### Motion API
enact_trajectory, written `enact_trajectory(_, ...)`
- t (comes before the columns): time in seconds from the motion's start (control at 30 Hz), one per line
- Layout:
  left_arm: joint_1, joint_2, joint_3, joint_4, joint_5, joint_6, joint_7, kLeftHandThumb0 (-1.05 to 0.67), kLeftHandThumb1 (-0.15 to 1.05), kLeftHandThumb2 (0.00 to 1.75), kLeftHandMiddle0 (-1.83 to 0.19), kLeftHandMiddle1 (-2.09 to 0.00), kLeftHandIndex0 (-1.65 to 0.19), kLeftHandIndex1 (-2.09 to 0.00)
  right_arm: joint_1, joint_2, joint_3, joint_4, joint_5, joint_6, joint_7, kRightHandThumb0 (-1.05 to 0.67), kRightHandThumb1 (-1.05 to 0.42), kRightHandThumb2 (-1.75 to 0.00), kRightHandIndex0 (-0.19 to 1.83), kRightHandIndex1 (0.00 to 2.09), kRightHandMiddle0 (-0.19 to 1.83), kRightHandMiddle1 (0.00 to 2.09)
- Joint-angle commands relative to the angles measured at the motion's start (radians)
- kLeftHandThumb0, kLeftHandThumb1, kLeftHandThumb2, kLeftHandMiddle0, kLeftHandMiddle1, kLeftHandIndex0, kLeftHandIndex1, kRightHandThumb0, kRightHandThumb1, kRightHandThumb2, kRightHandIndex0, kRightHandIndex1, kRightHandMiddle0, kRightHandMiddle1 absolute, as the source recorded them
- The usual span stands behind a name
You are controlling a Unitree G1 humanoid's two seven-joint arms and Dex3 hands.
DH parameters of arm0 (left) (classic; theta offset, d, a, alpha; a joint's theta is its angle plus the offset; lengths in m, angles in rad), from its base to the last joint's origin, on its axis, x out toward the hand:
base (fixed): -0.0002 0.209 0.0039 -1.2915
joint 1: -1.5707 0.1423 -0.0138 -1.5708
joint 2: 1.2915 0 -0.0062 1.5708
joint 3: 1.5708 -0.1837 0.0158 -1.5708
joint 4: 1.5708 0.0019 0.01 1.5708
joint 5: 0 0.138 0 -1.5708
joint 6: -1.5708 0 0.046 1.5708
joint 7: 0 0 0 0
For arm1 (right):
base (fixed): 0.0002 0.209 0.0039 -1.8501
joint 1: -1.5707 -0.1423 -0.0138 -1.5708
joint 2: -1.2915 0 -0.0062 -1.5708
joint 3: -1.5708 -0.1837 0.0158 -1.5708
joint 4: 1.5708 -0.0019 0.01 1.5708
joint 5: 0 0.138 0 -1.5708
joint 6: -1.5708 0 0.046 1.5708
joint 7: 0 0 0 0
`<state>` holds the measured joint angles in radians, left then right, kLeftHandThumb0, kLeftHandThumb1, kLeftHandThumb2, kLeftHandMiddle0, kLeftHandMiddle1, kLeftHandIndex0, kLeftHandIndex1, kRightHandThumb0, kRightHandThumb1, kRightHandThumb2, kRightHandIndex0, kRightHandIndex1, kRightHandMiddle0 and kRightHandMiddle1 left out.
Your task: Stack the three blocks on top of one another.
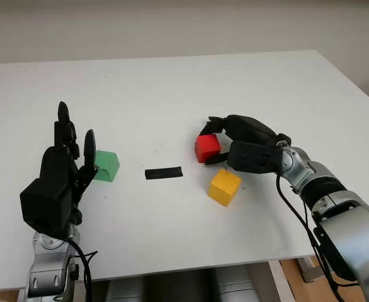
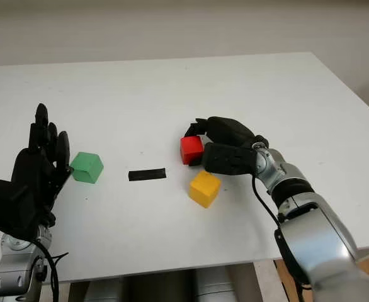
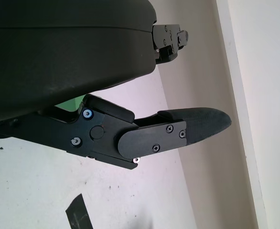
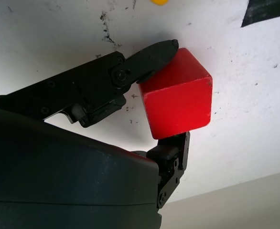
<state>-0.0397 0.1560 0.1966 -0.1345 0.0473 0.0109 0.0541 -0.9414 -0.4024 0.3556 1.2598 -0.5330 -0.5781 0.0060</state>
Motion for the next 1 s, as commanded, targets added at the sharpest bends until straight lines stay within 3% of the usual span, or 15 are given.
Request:
enact_trajectory(0.0, 0.004, 0.001, -0.005, -0.014, 0.0, -0.002, -0.003, -0.74, 1.05, 0.58, 0.11, -0.05, 0.11, -0.06, -0.008, 0.009, -0.027, 0.005, 0.031, -0.007, 0.005, -0.42, -0.94, -0.05, 0.3, 0.07, 0.47, 1.29)
enact_trajectory(0.37, 0.008, 0.001, -0.008, -0.015, 0.009, -0.006, -0.001, -0.74, 1.05, 0.58, 0.1, -0.06, 0.1, -0.06, -0.009, 0.023, -0.075, 0.011, 0.097, 0.044, 0.058, -0.44, -0.94, -0.05, 0.32, 0.06, 0.43, 1.32)
enact_trajectory(0.6, 0.011, -0.003, -0.014, -0.014, 0.014, -0.009, 0.005, -0.73, 1.05, 0.58, 0.1, -0.06, 0.1, -0.06, -0.033, 0.068, -0.161, -0.006, 0.219, 0.096, 0.192, -0.44, -0.93, -0.05, 0.28, 0.05, 0.43, 1.33)
enact_trajectory(0.97, 0.011, -0.009, -0.021, -0.015, 0.018, -0.006, 0.02, -0.74, 1.05, 0.58, 0.09, -0.06, 0.1, -0.06, -0.038, 0.125, -0.177, -0.119, 0.29, 0.047, 0.366, -0.49, -0.9, -0.05, 0.29, 0.05, 0.45, 1.41)
